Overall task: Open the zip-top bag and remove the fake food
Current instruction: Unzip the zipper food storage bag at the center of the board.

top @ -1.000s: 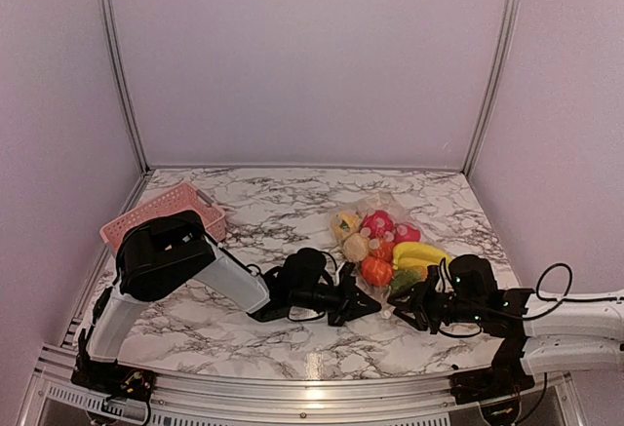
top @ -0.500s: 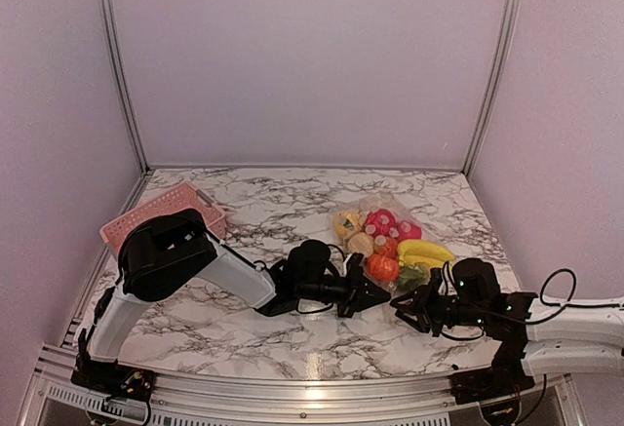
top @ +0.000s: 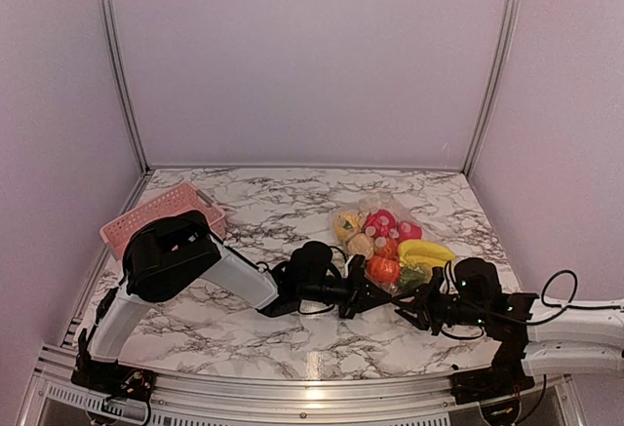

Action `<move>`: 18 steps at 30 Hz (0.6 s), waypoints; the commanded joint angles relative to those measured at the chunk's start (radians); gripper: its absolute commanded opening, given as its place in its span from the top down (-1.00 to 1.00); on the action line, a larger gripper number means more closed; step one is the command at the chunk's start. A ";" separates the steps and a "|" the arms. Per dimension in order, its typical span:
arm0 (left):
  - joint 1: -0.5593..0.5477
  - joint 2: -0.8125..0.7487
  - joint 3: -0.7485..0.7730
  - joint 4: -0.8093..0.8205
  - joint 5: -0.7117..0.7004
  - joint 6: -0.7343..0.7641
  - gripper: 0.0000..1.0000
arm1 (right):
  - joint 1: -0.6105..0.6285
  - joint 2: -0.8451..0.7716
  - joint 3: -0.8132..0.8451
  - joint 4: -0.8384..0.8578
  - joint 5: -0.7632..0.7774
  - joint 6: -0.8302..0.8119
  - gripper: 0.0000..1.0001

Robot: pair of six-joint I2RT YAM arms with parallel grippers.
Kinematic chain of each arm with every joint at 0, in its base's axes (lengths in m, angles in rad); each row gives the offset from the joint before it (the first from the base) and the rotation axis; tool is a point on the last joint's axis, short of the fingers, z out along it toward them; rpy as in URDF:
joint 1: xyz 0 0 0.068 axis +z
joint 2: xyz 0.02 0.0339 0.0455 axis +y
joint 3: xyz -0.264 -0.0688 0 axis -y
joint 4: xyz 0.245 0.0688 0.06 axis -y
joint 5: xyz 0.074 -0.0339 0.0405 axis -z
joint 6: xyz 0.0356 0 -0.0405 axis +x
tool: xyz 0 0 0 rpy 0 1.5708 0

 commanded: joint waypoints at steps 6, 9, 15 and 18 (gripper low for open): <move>-0.006 0.025 0.022 0.027 0.012 0.002 1.00 | 0.010 -0.015 -0.021 0.014 0.033 0.031 0.61; -0.008 0.029 0.023 0.030 0.013 -0.001 1.00 | 0.009 -0.022 -0.021 0.005 0.036 0.036 0.65; -0.009 0.033 0.021 0.037 0.018 -0.003 1.00 | 0.010 -0.034 -0.022 -0.003 0.049 0.039 0.78; -0.009 0.032 0.020 0.038 0.021 -0.002 0.94 | 0.009 -0.026 -0.019 0.001 0.049 0.036 0.95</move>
